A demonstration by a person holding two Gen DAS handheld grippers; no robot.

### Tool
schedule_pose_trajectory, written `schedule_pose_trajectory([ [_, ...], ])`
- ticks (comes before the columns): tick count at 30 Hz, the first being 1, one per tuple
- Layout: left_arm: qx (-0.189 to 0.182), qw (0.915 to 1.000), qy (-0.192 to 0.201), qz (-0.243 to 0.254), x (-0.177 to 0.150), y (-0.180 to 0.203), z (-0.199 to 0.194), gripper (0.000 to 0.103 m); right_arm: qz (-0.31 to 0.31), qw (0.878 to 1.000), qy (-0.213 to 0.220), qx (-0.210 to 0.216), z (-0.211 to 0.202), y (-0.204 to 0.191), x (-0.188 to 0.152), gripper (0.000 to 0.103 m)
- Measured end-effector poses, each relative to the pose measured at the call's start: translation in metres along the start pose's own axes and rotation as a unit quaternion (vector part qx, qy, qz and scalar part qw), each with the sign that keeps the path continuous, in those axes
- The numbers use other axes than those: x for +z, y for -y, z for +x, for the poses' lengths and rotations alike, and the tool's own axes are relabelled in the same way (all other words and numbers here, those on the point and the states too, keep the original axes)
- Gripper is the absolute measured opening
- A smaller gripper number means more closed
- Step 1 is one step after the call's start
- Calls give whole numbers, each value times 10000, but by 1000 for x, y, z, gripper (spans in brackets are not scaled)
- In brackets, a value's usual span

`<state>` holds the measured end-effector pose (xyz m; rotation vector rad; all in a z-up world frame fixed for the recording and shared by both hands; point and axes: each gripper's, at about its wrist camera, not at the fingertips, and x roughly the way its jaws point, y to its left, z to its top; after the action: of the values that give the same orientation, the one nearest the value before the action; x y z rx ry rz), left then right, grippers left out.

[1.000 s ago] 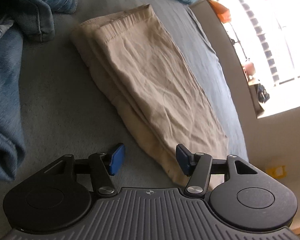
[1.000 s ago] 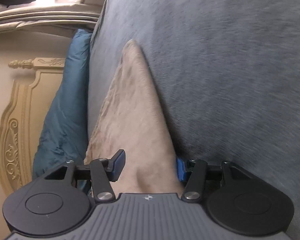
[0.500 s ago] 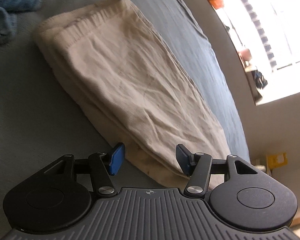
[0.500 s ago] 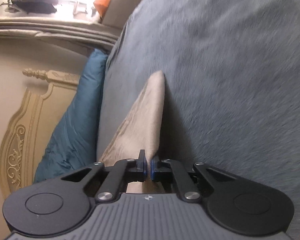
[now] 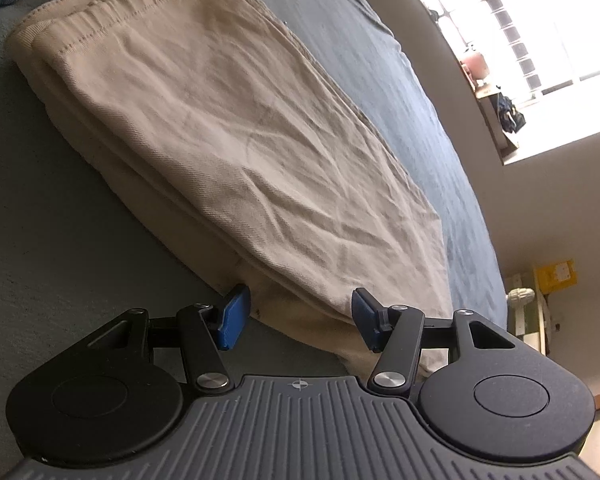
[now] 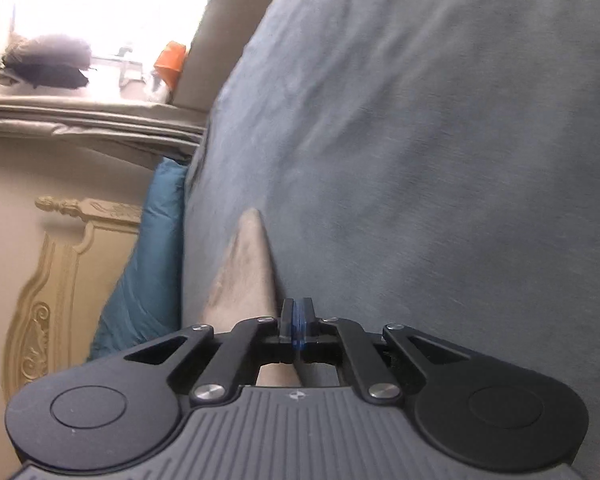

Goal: Fold clothes

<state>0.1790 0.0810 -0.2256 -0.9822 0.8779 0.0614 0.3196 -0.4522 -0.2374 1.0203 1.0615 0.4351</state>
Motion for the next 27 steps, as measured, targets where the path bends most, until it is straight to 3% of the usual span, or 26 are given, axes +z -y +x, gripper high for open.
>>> schedule_pose_trajectory([
  [1,74,9999,-29,88,0,2,-2,56,34,10000,-49,-19,-3,3,-2,9],
  [3,228,9990,-76,364,0,10,-9,56,83,9997,-245,33,0,7,-10,35],
  [7,350,9931,-154,1111,0,37,-26,56,19,9981,-596,175,23,6,-22,42],
  [11,328,9818,-221,1857,15,90,-22,56,152,9950,-826,544,53,8,-24,48],
  [16,398,9561,-606,2840,26,179,39,58,57,9892,-1188,851,81,6,-32,48],
  [20,953,9250,-1038,3529,22,239,119,58,-245,9892,-1157,865,79,1,-38,48],
  [22,1363,9179,-1141,3546,20,259,159,58,-321,9895,-1108,876,77,0,-39,47],
  [24,1717,9162,-1121,3443,19,274,193,58,-310,9893,-1078,938,76,2,-39,47],
  [26,1865,9152,-1158,3379,17,283,214,58,-265,9887,-1063,1021,76,4,-39,47],
  [27,1934,9108,-1201,3444,13,288,224,58,-266,9883,-1071,1051,76,5,-39,47],
])
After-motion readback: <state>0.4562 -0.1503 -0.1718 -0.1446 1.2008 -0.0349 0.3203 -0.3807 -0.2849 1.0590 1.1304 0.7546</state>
